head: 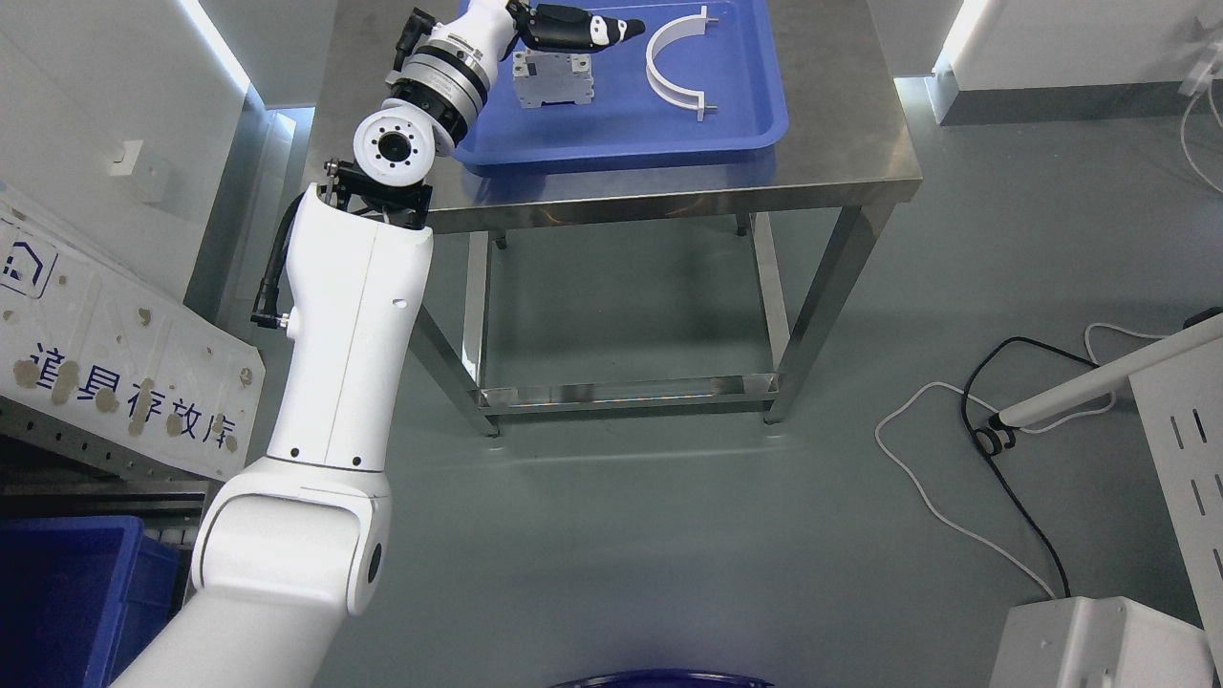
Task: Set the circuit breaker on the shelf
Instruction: 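Reach the left hand forward over the circuit breaker in the tray, then close the left hand around the white-and-red circuit breaker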
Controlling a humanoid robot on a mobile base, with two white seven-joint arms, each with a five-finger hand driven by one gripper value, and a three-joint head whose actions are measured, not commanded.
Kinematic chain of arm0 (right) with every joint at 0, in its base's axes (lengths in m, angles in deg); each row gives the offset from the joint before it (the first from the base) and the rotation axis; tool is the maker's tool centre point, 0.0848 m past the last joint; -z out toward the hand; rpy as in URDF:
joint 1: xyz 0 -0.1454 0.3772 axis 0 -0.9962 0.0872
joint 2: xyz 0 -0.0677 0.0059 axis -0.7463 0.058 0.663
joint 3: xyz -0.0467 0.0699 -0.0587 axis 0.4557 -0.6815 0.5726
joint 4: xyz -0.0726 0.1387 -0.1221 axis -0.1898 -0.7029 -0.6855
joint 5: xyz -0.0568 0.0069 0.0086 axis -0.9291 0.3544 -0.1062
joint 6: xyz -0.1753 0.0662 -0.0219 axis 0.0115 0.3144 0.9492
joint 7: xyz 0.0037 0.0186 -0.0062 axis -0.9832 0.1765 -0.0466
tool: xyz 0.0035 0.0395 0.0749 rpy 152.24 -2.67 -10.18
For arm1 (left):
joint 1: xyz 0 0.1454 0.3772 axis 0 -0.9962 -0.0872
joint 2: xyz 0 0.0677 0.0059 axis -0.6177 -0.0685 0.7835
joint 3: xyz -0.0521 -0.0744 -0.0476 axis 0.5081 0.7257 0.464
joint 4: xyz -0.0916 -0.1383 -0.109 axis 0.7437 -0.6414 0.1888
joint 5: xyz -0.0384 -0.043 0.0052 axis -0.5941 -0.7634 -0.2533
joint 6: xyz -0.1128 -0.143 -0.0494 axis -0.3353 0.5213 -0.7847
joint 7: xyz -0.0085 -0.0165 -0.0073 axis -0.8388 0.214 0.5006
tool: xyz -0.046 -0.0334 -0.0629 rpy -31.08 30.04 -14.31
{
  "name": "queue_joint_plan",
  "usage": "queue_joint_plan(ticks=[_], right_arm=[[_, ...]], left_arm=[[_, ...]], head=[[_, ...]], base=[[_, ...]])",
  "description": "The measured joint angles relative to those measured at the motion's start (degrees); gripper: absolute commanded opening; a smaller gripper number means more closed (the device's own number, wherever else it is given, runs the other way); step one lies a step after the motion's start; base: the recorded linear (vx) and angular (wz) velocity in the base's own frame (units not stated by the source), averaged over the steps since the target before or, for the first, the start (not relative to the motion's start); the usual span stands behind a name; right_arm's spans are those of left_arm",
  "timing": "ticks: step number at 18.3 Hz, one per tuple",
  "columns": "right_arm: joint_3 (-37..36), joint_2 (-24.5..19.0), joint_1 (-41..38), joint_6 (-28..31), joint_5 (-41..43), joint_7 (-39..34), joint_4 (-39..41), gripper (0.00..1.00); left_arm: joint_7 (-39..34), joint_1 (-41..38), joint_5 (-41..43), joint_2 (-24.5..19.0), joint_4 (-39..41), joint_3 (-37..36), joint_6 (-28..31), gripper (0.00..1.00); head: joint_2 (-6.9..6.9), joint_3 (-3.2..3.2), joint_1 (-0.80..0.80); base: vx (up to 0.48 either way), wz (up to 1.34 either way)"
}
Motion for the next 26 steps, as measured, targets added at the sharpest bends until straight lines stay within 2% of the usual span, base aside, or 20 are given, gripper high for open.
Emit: queue_joint_plan(ticks=[7, 17, 21, 26], right_arm=[[0.00, 0.00, 0.00, 0.00, 0.00, 0.00, 0.00, 1.00], [0.00, 0.00, 0.00, 0.00, -0.02, 0.00, 0.00, 1.00], [0.00, 0.00, 0.00, 0.00, -0.03, 0.00, 0.00, 1.00], [0.00, 0.00, 0.00, 0.00, -0.02, 0.00, -0.01, 1.00]], left_arm=[[0.47, 1.54, 1.13, -0.33, -6.57, -0.96, 2.11, 0.96], [1.87, 3.75, 4.88, -1.23, -9.43, 1.31, 2.62, 0.93], [5.44, 3.92, 8.19, -1.91, -9.97, 1.71, 2.75, 0.86], [6.39, 4.18, 10.29, -2.46, -10.56, 2.11, 2.82, 0.78]], head=[[0.00, 0.00, 0.00], [0.00, 0.00, 0.00], [0.00, 0.00, 0.00], [0.00, 0.00, 0.00]], base=[[0.000, 0.00], [0.000, 0.00], [0.000, 0.00], [0.000, 0.00]])
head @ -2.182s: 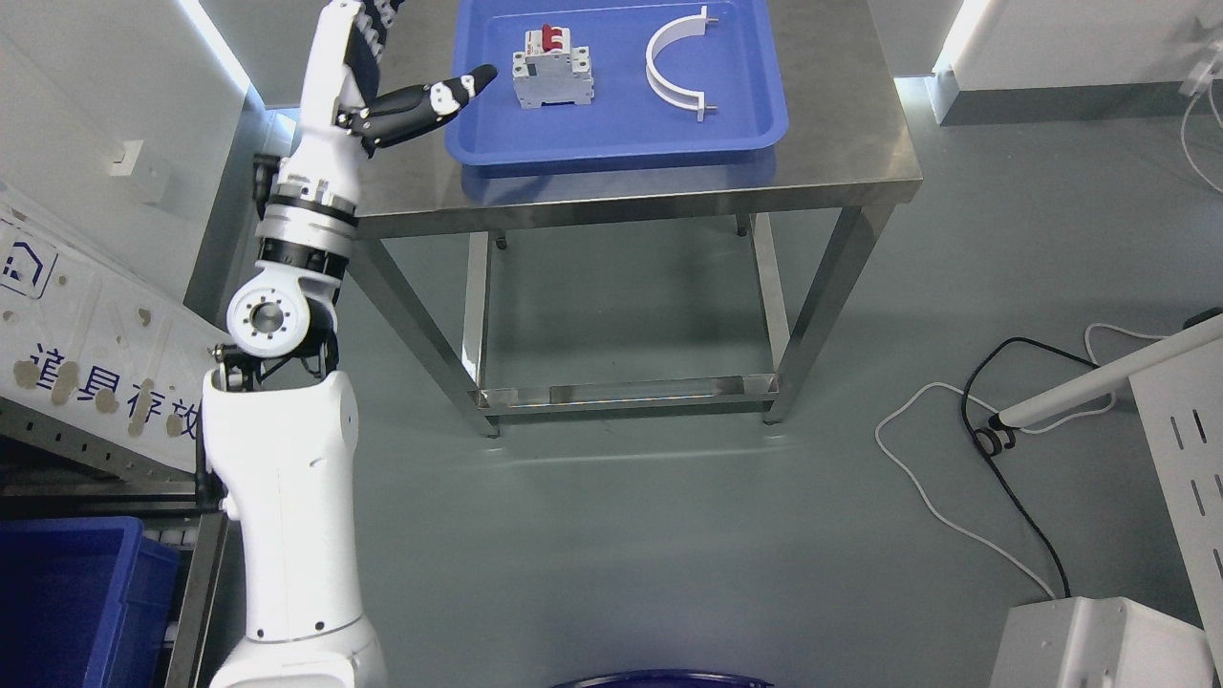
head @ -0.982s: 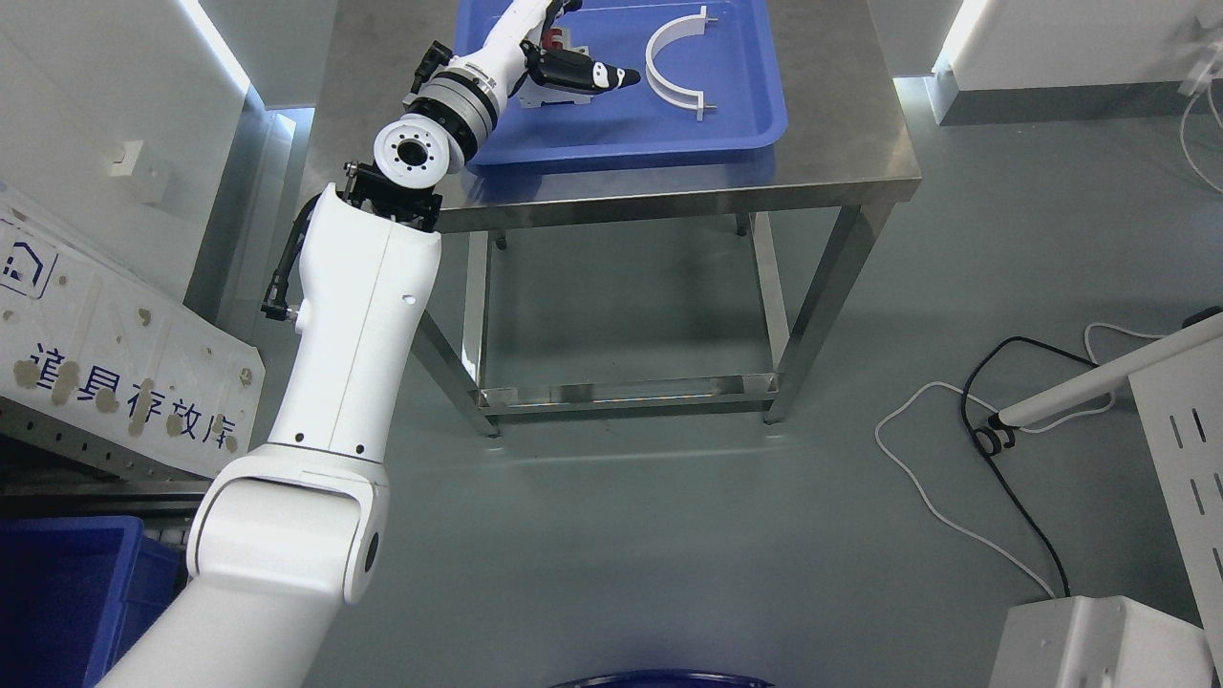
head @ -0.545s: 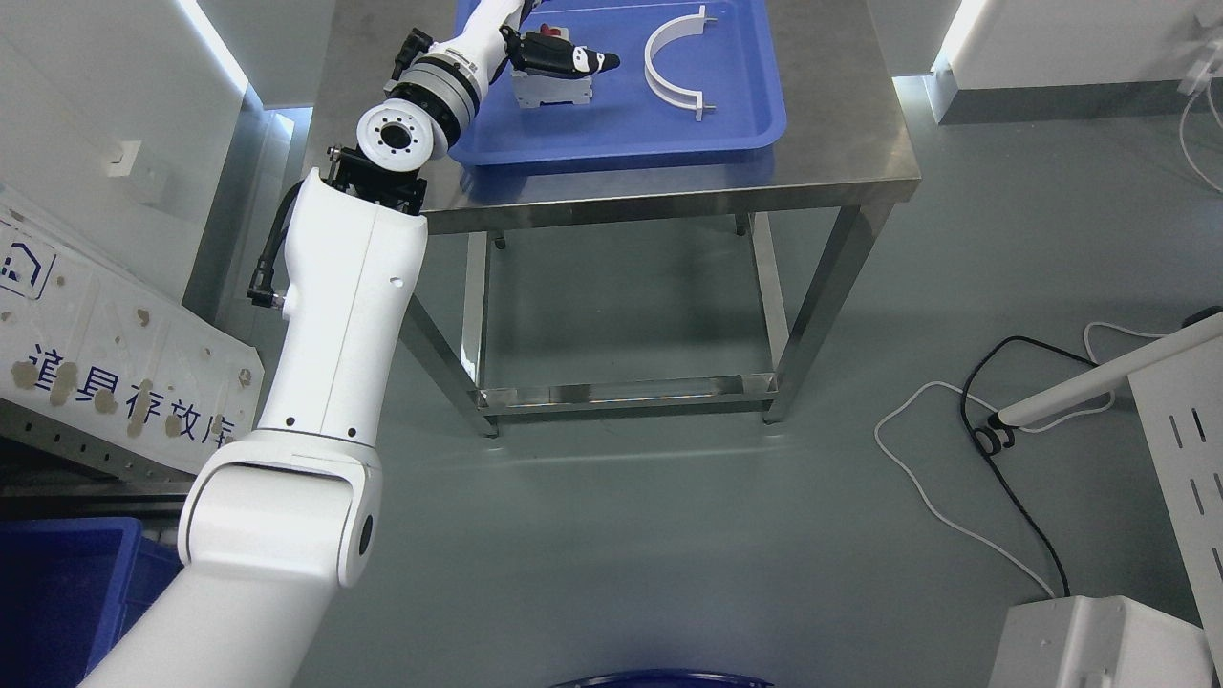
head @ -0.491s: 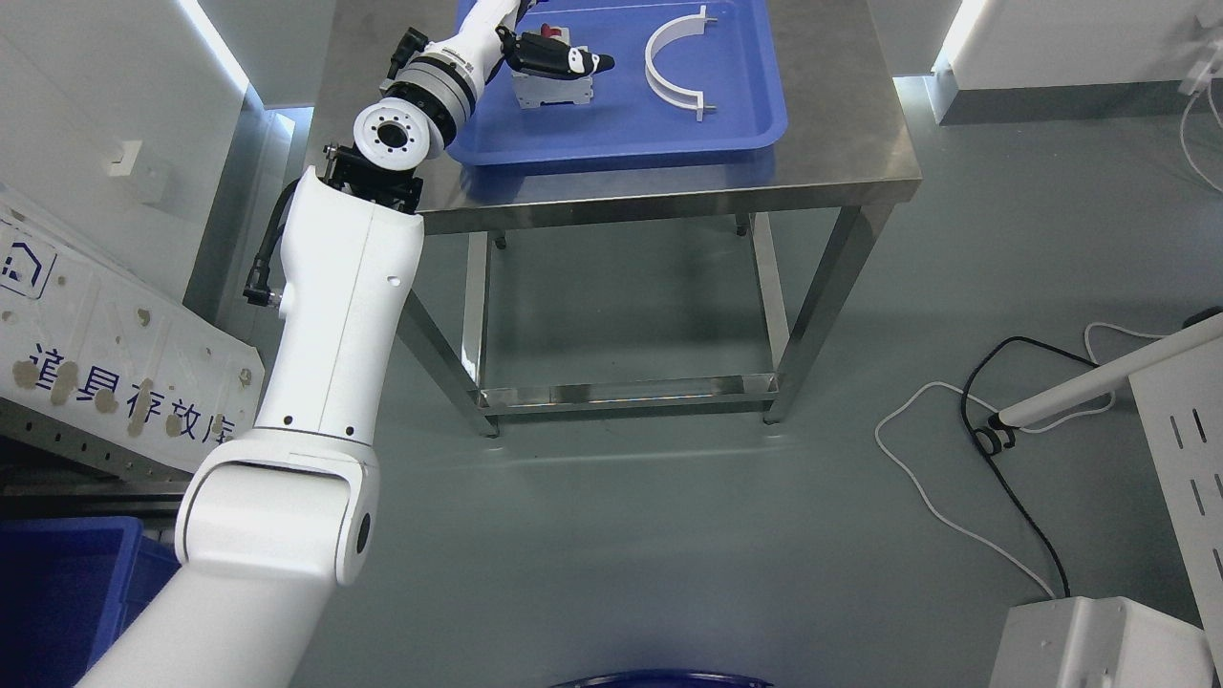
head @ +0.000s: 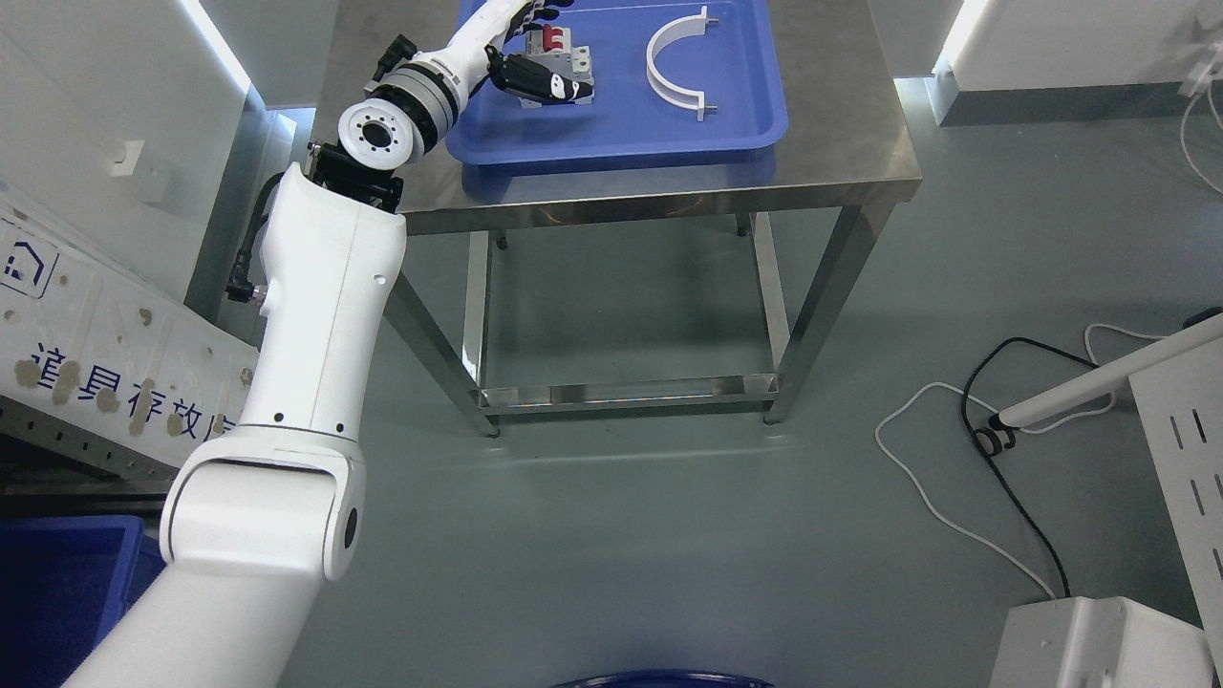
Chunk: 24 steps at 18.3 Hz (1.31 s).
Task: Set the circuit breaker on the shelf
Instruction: 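Close the left hand around the white-and-red circuit breaker, then lift the circuit breaker out of the tray with the left hand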
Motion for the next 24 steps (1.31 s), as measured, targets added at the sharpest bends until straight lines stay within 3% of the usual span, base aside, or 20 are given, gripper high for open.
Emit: queue_joint_plan(ticks=[15, 24], right_arm=[[0.00, 0.00, 0.00, 0.00, 0.01, 0.00, 0.00, 1.00], [0.00, 0.00, 0.00, 0.00, 0.02, 0.00, 0.00, 1.00]], left_arm=[[-0.24, 0.66, 5.96, 0.03, -1.40, -0.76, -0.35, 0.63], [-0.53, 0.75, 8.45, 1.10, -1.77, -1.72, -1.98, 0.36]], head=[[0.00, 0.00, 0.00], [0.00, 0.00, 0.00]], base=[[0.000, 0.00], [0.000, 0.00]])
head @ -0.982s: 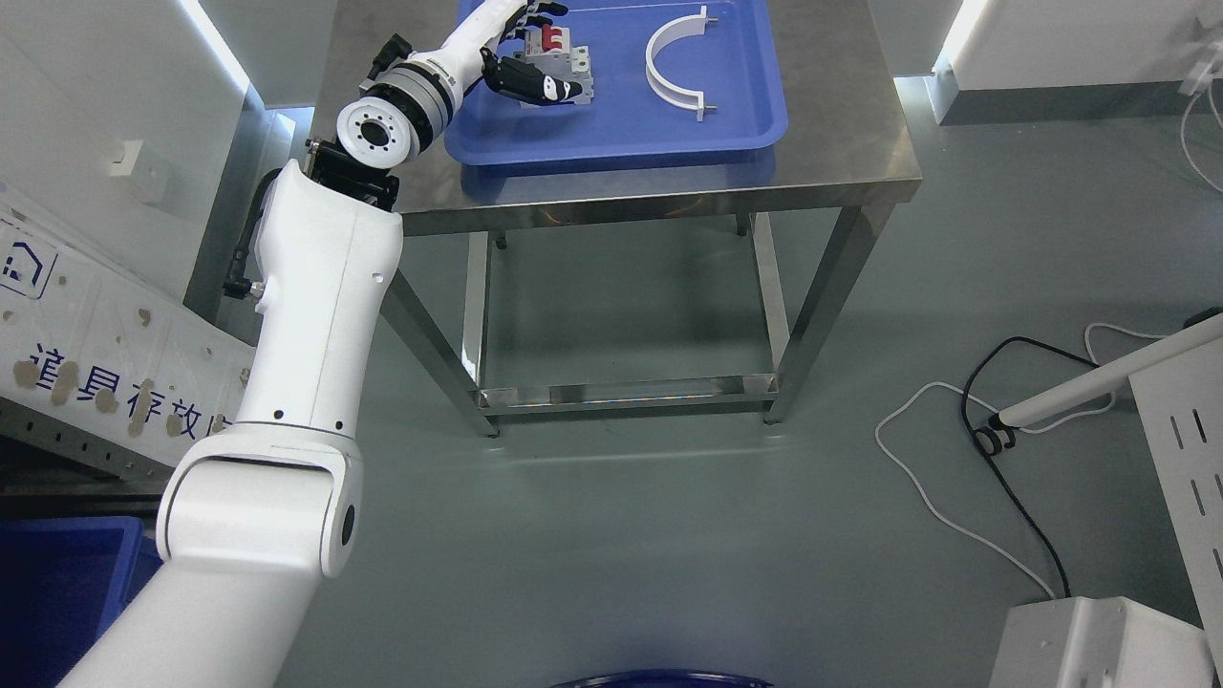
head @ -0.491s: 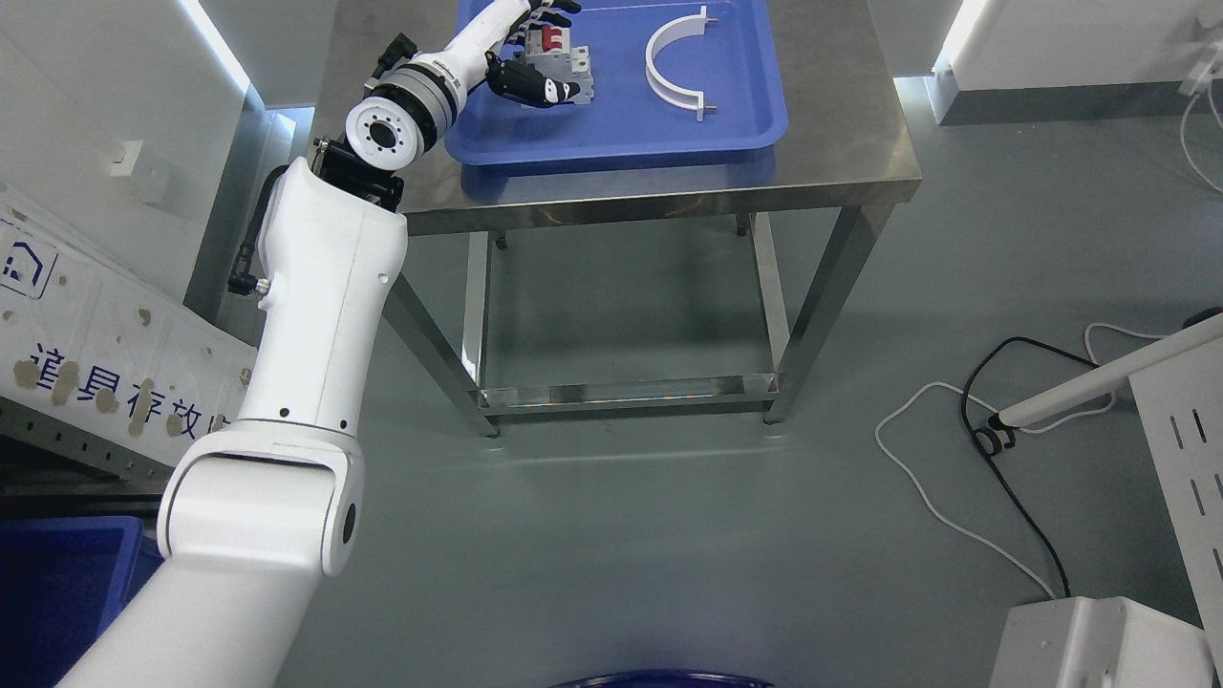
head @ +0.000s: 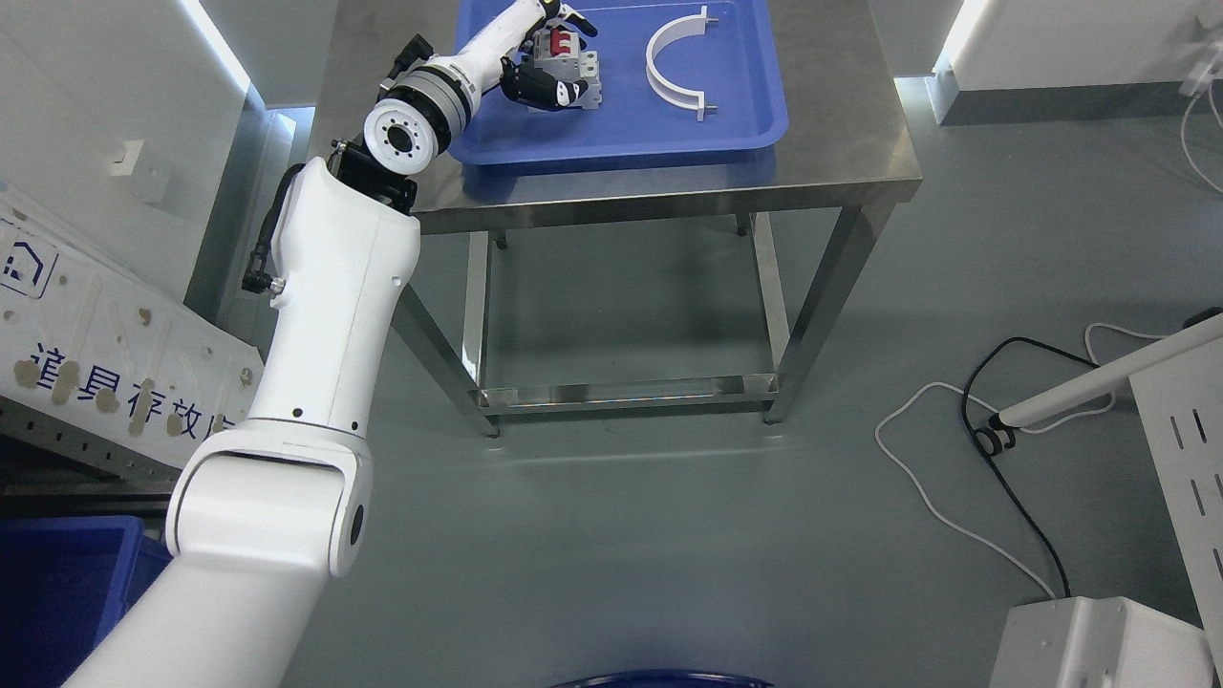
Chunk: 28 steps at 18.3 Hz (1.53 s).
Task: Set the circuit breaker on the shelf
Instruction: 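Lift the circuit breaker out of the tray with the left hand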
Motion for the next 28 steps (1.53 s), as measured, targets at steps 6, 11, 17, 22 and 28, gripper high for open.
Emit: queue_joint_plan(ticks=[6, 11, 17, 22, 28], right_arm=[[0.00, 0.00, 0.00, 0.00, 0.00, 0.00, 0.00, 1.00], [0.00, 0.00, 0.00, 0.00, 0.00, 0.00, 0.00, 1.00], [0.00, 0.00, 0.00, 0.00, -0.01, 0.00, 0.00, 1.00], [0.00, 0.00, 0.00, 0.00, -0.01, 0.00, 0.00, 1.00], [0.00, 0.00, 0.00, 0.00, -0.01, 0.00, 0.00, 1.00]], left_arm=[[-0.59, 0.00, 0.99, 0.59, -0.16, 0.15, -1.72, 0.13], [-0.75, -0.16, 1.01, 0.88, 0.12, 3.01, -6.87, 0.00], [0.38, -1.12, -1.14, 1.09, 2.44, 9.17, -10.87, 0.00], [-1.59, -3.10, -11.94, 1.20, 9.12, 13.92, -0.78, 0.02], [-16.16, -6.61, -24.52, 1.27, 20.20, 18.14, 5.36, 0.05]], head=[[0.00, 0.00, 0.00], [0.00, 0.00, 0.00], [0.00, 0.00, 0.00], [0.00, 0.00, 0.00], [0.00, 0.00, 0.00]], base=[[0.000, 0.00], [0.000, 0.00], [0.000, 0.00], [0.000, 0.00], [0.000, 0.00]])
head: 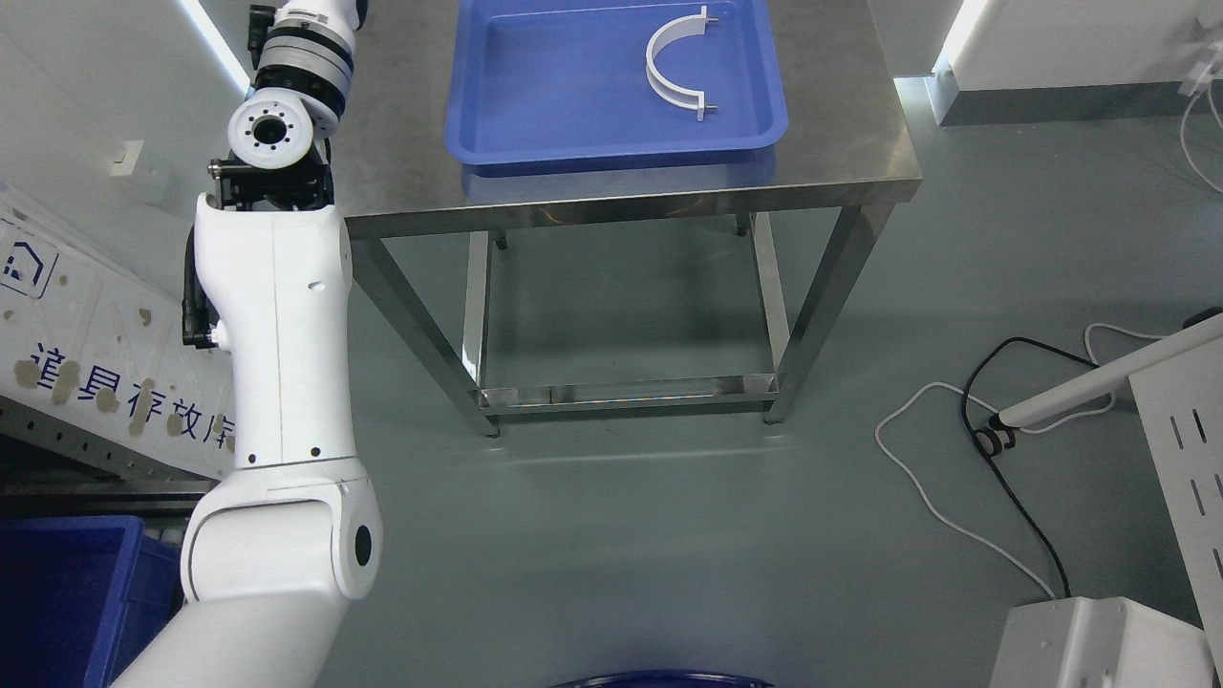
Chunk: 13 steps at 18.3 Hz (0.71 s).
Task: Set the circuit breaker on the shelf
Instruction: 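Lift the circuit breaker out of the tray with the left hand, then hold the breaker in the left hand while turning toward the bin shelf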
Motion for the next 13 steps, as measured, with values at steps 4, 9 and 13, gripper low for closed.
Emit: queue_joint_plan(ticks=[4, 9, 13], right_arm=[[0.00, 0.00, 0.00, 0.00, 0.00, 0.00, 0.00, 1.00], [0.00, 0.00, 0.00, 0.00, 0.00, 0.00, 0.00, 1.00], [0.00, 0.00, 0.00, 0.00, 0.00, 0.00, 0.00, 1.00]], left_arm=[[-3.47, -3.28, -4.99, 0.03, 7.91, 1.95, 2.91, 0.08], [-4.37, -7.79, -7.75, 0.05, 15.01, 3.64, -2.10, 0.09], [-4.45, -14.13, -8.69, 0.06, 18.82, 3.99, -11.40, 0.08]], head=[[0.00, 0.00, 0.00], [0.00, 0.00, 0.00], [0.00, 0.00, 0.00]], base=[[0.000, 0.00], [0.000, 0.00], [-0.006, 0.01]])
